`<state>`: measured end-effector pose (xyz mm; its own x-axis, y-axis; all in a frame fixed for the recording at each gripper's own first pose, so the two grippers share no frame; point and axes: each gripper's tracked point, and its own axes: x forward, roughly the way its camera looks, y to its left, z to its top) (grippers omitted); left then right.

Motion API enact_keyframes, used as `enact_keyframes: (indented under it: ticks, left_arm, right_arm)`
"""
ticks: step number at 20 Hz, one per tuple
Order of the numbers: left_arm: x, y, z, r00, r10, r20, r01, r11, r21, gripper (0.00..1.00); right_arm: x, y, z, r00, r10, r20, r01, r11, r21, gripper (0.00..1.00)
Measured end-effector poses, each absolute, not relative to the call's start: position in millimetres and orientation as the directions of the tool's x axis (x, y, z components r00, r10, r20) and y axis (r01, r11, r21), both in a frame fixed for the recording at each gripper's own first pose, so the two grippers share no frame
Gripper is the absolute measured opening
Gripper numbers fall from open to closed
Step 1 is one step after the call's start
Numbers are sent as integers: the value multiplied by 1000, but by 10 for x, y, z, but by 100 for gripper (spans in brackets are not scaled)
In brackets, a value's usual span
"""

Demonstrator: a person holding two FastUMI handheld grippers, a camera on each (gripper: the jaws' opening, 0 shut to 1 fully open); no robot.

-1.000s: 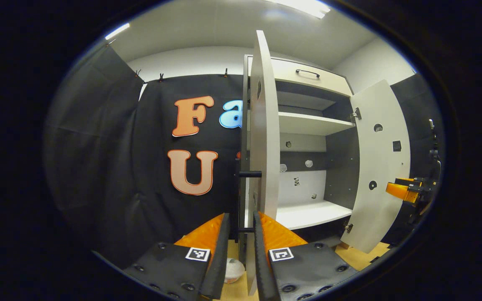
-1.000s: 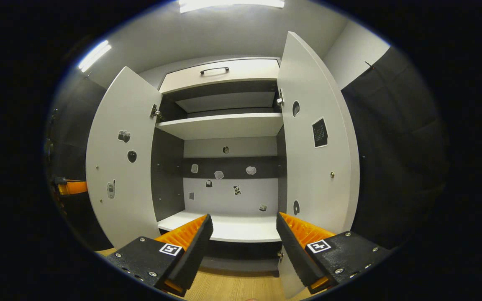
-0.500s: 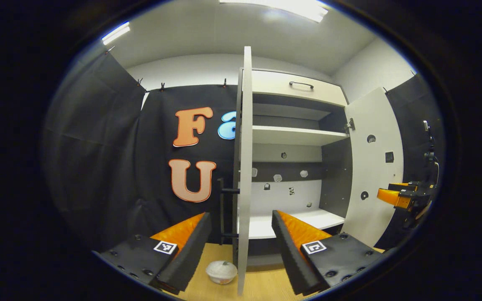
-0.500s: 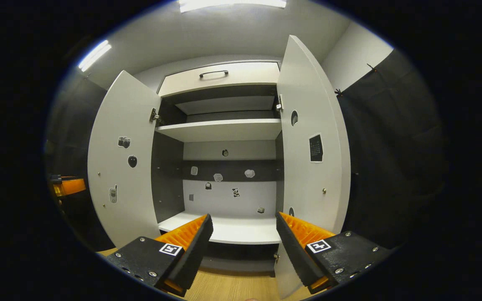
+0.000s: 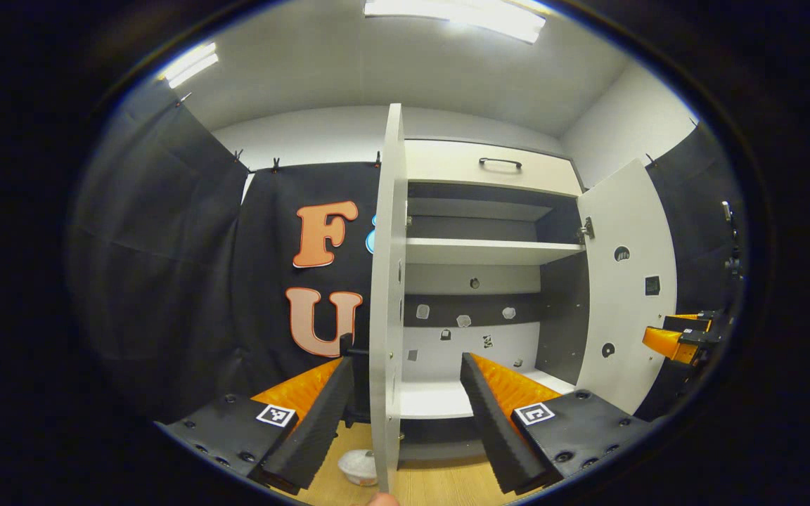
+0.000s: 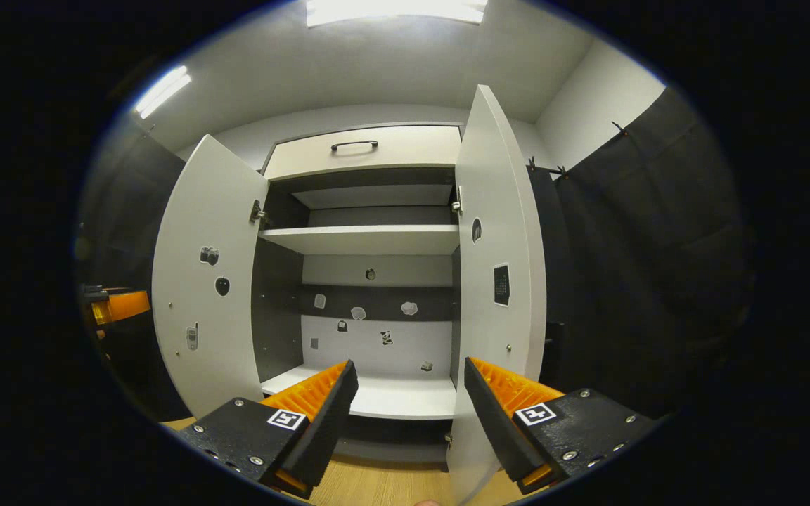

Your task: Open the right door of the double-door shoe cabinet with the right hand, and open the left door with the left hand.

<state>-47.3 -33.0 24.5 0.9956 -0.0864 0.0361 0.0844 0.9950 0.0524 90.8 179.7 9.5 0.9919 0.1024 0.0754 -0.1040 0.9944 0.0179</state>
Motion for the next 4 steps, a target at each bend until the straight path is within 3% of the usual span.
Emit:
enact_keyframes:
  ticks: [4]
  left_arm:
    - [-522, -400, 263, 994, -97, 39, 95, 994, 58, 97]
  right_arm:
    - [886, 1796, 90, 991, 106, 76, -108, 994, 24, 93]
